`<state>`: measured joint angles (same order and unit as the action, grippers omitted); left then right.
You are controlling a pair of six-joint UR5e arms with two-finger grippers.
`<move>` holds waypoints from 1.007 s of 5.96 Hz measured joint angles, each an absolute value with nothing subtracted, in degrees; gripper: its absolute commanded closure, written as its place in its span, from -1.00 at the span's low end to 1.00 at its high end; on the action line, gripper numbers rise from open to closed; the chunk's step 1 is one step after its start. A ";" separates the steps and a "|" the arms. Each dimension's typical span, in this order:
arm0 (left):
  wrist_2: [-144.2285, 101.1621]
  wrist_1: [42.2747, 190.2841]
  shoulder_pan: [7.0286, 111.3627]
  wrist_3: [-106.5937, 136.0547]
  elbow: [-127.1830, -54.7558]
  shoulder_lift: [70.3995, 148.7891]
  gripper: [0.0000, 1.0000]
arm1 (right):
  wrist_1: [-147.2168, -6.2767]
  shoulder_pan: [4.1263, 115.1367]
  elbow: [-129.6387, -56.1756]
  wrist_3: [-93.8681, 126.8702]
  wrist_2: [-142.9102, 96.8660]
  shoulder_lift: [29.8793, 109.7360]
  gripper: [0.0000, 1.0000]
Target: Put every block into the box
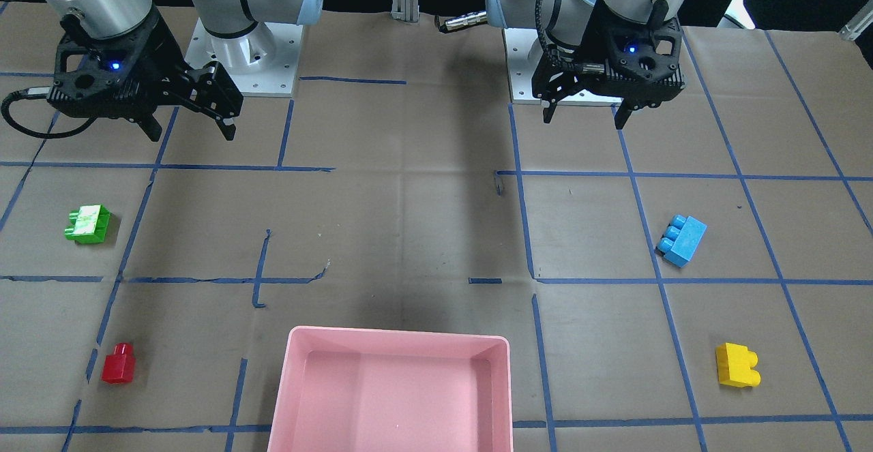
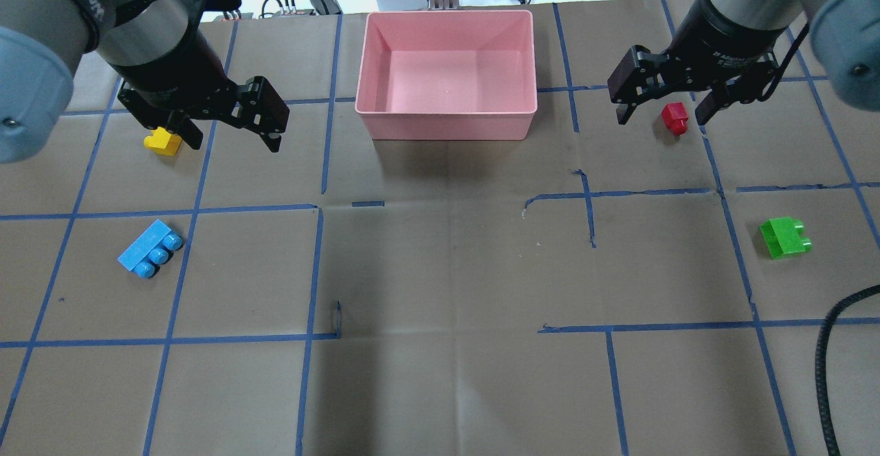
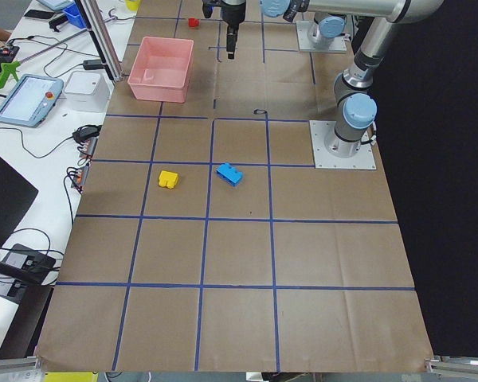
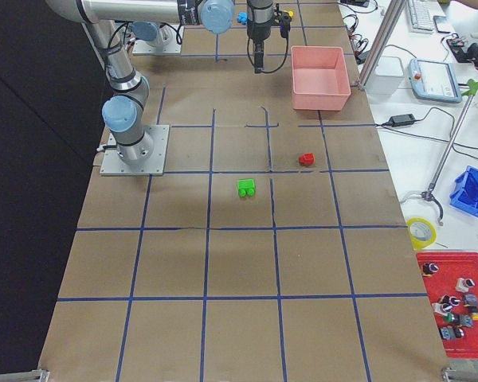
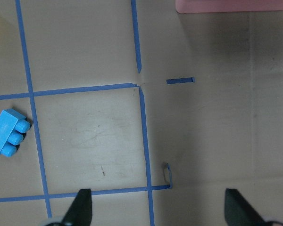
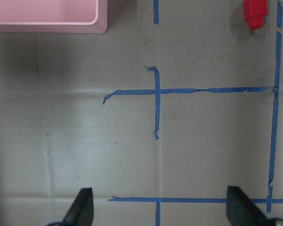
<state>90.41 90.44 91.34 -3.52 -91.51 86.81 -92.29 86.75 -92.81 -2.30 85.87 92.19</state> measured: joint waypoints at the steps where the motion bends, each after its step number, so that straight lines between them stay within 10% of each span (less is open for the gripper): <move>1: 90.49 90.44 91.33 -3.51 -91.26 86.93 -1.00 | -92.29 86.75 -92.81 -2.29 85.87 92.20 -1.00; 6: 90.31 90.44 90.89 -3.61 -91.86 86.27 -1.00 | -92.38 86.33 -92.85 -2.44 86.05 92.28 -1.00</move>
<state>90.31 90.44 90.89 -3.61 -91.86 86.27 -92.38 86.33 -92.85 -2.44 86.05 92.28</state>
